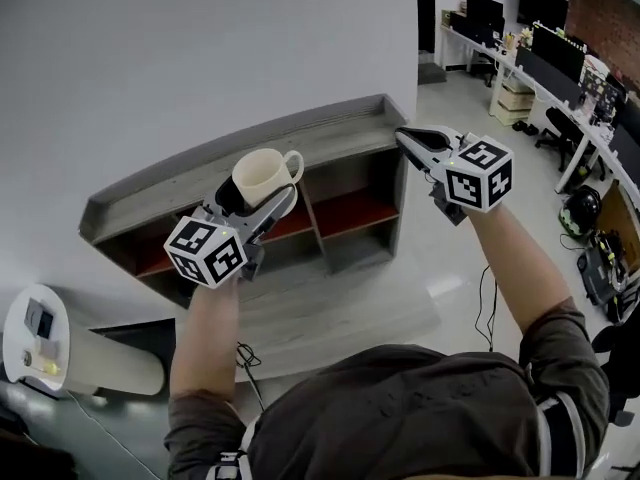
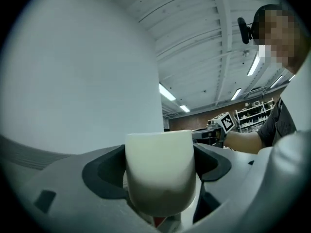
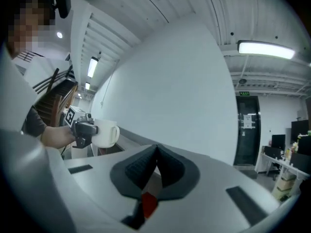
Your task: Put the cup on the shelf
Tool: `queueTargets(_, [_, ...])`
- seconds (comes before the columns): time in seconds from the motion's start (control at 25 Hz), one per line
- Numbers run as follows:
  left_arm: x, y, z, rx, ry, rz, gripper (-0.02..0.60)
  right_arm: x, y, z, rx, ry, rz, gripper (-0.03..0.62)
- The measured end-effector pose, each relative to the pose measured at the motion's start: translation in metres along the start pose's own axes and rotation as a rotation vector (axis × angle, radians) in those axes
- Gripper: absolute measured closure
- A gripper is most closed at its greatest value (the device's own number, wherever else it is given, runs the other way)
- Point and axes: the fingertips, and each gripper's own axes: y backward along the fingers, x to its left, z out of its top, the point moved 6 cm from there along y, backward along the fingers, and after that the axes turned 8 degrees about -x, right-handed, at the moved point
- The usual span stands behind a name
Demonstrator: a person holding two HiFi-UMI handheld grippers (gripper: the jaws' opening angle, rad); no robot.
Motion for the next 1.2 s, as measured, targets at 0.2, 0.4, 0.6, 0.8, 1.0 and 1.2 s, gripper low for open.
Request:
queueTargets(0.2, [0.059,0.059,0.024,0.015,-0.06,0.129,0.179,0.044,-0.084,0.015,-0.023,-0.002,0.113,0.603])
queueTargets(0.4, [0.104,0.11,0.037,0.03,-0.088,0.252,0.179,0.085,-0.149,0.021,-0.04,-0.031,0.212,0.603])
queueTargets(0.6, [0.159,0.174,0.052,0.05,-0.135,0.372,0.179,0.141,-0.218,0.022,-0.04,-0.034,0.3,0.603])
queueTargets(0.8, [0.209,0.223,0.066,0.078,-0.186,0.48,0.179,0.19,-0.273,0.024,-0.045,-0.045,0.377,0.603])
queueTargets(1.0, [0.253,0.261,0.063,0.106,-0.212,0.573,0.179,0.233,-0.315,0.024,-0.05,-0.051,0.438,0.603])
queueTargets(1.2, [0.285,0.283,0.057,0.133,-0.231,0.645,0.179,0.259,-0.346,0.023,-0.051,-0.054,0.481,0.603])
